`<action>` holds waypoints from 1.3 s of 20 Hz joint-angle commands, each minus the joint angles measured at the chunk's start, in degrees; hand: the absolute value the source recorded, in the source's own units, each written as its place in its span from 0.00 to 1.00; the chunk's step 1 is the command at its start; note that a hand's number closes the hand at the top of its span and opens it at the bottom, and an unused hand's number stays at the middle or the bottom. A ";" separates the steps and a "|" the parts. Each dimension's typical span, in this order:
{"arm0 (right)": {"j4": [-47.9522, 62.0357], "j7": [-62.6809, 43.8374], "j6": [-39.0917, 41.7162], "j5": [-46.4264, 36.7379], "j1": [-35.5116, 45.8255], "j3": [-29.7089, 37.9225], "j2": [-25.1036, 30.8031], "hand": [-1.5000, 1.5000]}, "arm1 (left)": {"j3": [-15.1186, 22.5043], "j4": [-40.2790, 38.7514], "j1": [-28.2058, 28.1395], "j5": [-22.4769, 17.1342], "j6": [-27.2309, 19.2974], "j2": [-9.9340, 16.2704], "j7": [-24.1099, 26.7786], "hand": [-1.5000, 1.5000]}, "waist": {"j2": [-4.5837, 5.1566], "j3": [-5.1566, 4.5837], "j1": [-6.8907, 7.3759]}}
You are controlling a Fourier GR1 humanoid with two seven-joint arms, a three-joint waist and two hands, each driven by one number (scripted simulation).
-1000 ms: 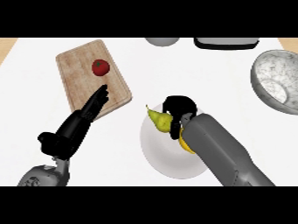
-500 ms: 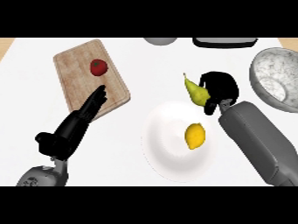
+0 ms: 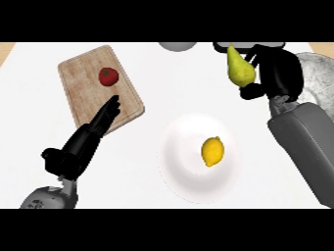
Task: Pick the pear from the plate and place it in the bowl
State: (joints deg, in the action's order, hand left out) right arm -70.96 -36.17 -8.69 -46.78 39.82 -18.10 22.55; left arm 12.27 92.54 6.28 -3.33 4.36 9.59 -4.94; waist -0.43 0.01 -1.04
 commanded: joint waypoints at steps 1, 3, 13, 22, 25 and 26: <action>-8.45 -2.33 -2.40 2.04 -0.91 5.74 1.68 1.00 | -0.34 1.41 0.74 0.13 -0.61 -0.46 -1.83 0.50 | 0.01 0.00 0.06; -11.26 -2.66 -2.48 1.97 -3.80 7.83 3.03 1.00 | -1.68 -1.22 0.13 -0.60 1.73 0.71 1.15 0.50 | 0.22 -0.02 0.33; 6.38 4.46 -4.61 -5.17 0.49 14.82 9.60 1.00 | -3.52 -0.35 1.64 -1.49 4.86 1.52 -0.50 0.50 | 0.59 -0.02 1.59; 29.22 19.87 -4.58 -1.32 2.84 21.02 13.20 1.00 | -2.74 -0.67 3.11 -0.50 3.72 -1.36 -1.31 0.50 | 0.97 0.06 2.39; 32.90 18.81 1.60 3.13 3.38 23.73 11.73 1.00 | 0.33 1.93 1.06 1.96 2.18 -2.81 -1.98 0.50 | 0.75 0.08 2.48; 34.89 21.64 3.50 5.39 3.54 25.32 12.49 1.00 | -1.62 -0.93 1.70 0.49 4.20 -1.59 1.20 0.50 | 1.00 0.06 2.36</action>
State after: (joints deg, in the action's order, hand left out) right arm -42.05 -17.90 -11.31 -46.44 42.55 3.87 34.54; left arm 11.19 92.05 7.87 -2.04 7.31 7.67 -4.89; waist 0.45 0.06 1.24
